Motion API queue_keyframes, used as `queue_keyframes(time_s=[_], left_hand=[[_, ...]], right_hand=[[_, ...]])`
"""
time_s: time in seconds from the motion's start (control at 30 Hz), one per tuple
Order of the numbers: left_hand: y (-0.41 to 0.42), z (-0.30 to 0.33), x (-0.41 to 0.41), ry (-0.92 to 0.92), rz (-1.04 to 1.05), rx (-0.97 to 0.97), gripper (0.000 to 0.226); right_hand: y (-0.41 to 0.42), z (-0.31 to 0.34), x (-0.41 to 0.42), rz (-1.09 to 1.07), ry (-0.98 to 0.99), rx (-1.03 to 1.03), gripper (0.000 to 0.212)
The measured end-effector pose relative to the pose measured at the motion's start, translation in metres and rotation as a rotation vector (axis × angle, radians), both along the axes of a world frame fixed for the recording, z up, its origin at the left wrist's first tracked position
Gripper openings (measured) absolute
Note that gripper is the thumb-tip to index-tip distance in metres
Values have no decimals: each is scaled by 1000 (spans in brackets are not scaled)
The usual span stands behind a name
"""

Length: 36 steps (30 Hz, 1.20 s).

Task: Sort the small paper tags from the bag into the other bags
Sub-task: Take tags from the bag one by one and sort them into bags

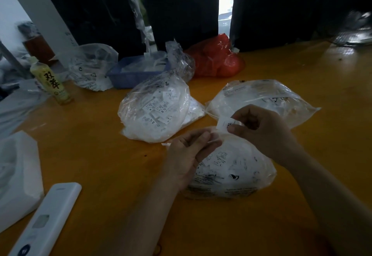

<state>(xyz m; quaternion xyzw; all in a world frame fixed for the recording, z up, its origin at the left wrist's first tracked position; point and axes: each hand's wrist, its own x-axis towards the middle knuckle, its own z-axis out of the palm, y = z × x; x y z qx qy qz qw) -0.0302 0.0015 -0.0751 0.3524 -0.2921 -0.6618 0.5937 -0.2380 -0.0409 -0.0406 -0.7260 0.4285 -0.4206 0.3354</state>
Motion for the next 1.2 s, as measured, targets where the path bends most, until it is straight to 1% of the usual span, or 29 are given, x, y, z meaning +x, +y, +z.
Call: queue_keyframes(time_s=[0.13, 0.23, 0.3, 0.4, 0.47, 0.57, 0.63, 0.67, 0.73, 0.83, 0.9, 1.03, 1.13, 1.2], left_hand=[[0, 0, 0, 8, 0, 5, 20], [1, 0, 1, -15, 0, 14, 20], [2, 2, 1, -83, 10, 6, 20], [5, 3, 0, -271, 27, -57, 22], [7, 3, 0, -376, 36, -94, 17], [9, 2, -1, -444, 39, -112, 12], [8, 3, -2, -412, 61, -84, 11], [8, 4, -3, -380, 77, -61, 14], [6, 4, -3, -305, 121, -8, 23], [4, 3, -2, -224, 150, 32, 32], [4, 4, -3, -213, 123, 24, 28], [7, 4, -4, -256, 64, -30, 26], [8, 5, -4, -264, 69, -42, 22], [7, 5, -3, -259, 89, -27, 21]], right_hand=[[-2, -2, -1, 13, 94, -1, 21], [-4, -3, -2, 3, 180, -41, 20], [-4, -4, -3, 3, 226, -74, 20], [-4, -7, -3, 18, 290, -88, 21], [-2, -10, -1, 46, 334, -96, 22], [1, -10, 4, 78, 314, -94, 36], [0, -8, 5, 21, 208, -34, 47], [0, -7, 4, -30, 150, 14, 46], [-2, -6, 2, -97, 66, 100, 36], [1, -6, 4, -85, 17, 115, 26], [5, -7, 10, -68, 15, 84, 26], [11, -13, 21, -73, 98, 28, 24], [15, -14, 25, -100, 116, -47, 15], [17, -13, 27, -72, 124, -70, 16]])
